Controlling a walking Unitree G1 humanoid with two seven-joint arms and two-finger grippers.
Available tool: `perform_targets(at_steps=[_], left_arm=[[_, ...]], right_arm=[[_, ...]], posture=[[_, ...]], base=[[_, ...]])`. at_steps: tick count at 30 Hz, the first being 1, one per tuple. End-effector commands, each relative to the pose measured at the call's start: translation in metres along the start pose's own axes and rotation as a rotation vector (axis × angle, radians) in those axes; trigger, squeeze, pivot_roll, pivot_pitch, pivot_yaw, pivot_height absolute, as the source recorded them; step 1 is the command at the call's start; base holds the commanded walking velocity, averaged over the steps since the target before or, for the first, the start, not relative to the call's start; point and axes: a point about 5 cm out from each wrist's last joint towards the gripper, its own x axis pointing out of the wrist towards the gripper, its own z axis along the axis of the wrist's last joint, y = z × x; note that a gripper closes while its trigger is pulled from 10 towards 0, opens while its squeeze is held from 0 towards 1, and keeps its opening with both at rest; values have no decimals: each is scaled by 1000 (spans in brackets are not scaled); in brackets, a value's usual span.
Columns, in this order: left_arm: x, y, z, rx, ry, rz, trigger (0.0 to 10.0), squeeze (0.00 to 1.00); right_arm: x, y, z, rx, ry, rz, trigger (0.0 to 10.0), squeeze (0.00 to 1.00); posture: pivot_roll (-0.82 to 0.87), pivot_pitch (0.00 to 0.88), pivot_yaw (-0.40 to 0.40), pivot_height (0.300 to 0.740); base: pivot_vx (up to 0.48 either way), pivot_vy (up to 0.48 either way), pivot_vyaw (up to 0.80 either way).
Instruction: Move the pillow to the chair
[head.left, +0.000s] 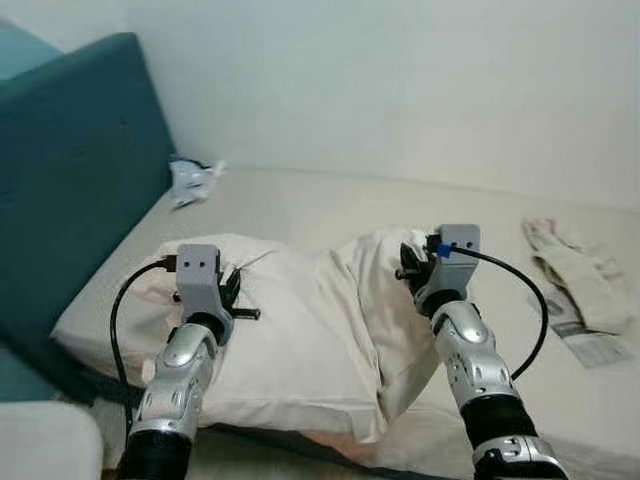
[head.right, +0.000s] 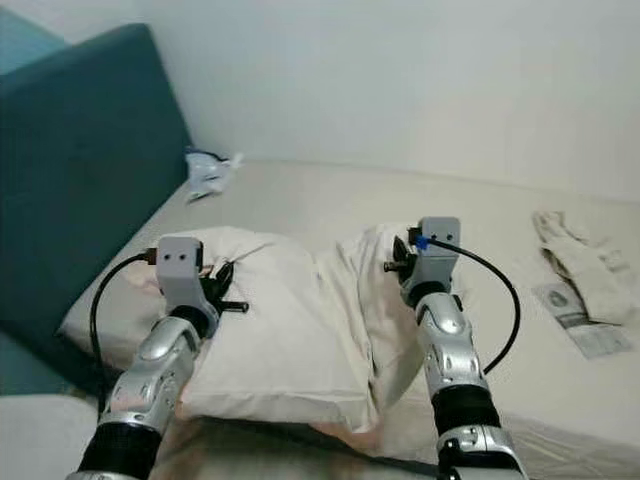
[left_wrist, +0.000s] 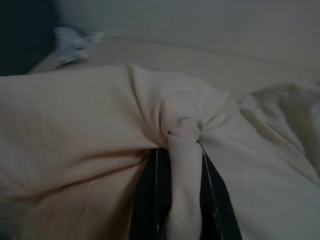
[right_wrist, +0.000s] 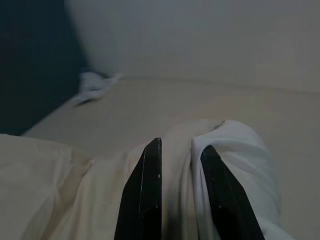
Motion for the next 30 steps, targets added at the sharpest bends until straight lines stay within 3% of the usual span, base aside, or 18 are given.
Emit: perform_targets(at_steps=[1, 8, 18, 30], left_arm=[[0, 0, 6, 19, -42, 0, 10000, 0], [1, 3, 9, 18, -45, 17, 10000, 0], [3, 12, -2, 77, 51, 85, 10000, 0], [-3, 18, -8, 58, 60, 188, 10000, 0]], right_arm=[[2, 12, 3, -13, -18, 61, 10000, 0], [4, 13, 3, -7, -12, 61, 10000, 0], [7, 15, 4, -12, -12, 60, 10000, 0], [10, 15, 8, -42, -6, 100, 10000, 0]], posture=[[15, 45, 19, 740], [16, 43, 18, 740], [16, 44, 18, 740], [13, 49, -46, 740]], base=[[0, 0, 800], [0, 0, 800], [0, 0, 800], [0, 0, 800]])
